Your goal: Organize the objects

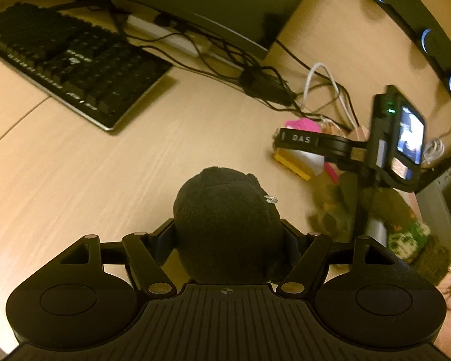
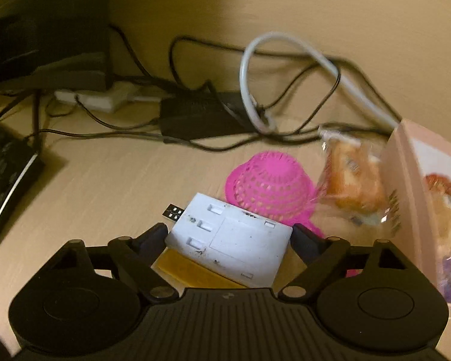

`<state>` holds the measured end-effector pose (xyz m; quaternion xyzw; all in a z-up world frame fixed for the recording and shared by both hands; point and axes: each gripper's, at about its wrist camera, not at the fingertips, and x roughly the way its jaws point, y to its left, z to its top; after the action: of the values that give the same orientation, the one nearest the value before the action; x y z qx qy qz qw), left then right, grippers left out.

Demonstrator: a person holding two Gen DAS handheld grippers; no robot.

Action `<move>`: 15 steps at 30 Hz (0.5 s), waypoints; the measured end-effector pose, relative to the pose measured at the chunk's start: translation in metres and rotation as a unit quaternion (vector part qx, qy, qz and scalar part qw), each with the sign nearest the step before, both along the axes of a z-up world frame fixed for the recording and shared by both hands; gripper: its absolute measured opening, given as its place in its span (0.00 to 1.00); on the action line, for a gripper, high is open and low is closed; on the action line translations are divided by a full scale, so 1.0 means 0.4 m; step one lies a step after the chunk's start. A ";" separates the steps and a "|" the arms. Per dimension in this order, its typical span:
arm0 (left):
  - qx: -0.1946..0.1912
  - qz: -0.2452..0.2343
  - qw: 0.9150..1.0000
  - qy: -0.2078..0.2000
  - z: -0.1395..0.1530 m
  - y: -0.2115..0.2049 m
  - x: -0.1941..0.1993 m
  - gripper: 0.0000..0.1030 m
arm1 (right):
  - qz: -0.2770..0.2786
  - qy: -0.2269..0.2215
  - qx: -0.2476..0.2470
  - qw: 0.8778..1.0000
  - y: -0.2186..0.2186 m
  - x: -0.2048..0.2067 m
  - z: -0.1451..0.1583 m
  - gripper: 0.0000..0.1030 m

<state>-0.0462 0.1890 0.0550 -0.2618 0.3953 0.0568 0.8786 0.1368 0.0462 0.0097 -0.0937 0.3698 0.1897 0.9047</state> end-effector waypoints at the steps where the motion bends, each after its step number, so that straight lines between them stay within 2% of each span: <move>1: 0.001 -0.005 1.000 0.001 -0.001 -0.008 0.006 0.74 | 0.010 -0.013 0.002 1.000 -0.014 -0.021 0.019 0.86; 5: 0.003 -0.028 1.000 0.005 -0.004 -0.049 0.033 0.74 | 0.052 -0.033 0.021 0.998 -0.097 -0.112 0.086 0.86; 8: 0.005 -0.046 0.999 0.001 -0.002 -0.083 0.050 0.74 | 0.068 -0.035 0.014 0.997 -0.182 -0.197 0.099 0.86; 12: 0.006 -0.062 0.998 -0.003 -0.004 -0.130 0.062 0.74 | 0.068 -0.041 -0.039 0.996 -0.300 -0.303 0.064 0.86; 15: 0.007 -0.068 0.998 0.000 -0.010 -0.162 0.069 0.74 | 0.041 -0.034 -0.074 0.996 -0.368 -0.327 0.032 0.87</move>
<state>-0.0186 0.1240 0.0511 -0.2283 0.4118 -0.0010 0.8822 0.0061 -0.1012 0.0226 -0.1822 0.3479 0.1954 0.8986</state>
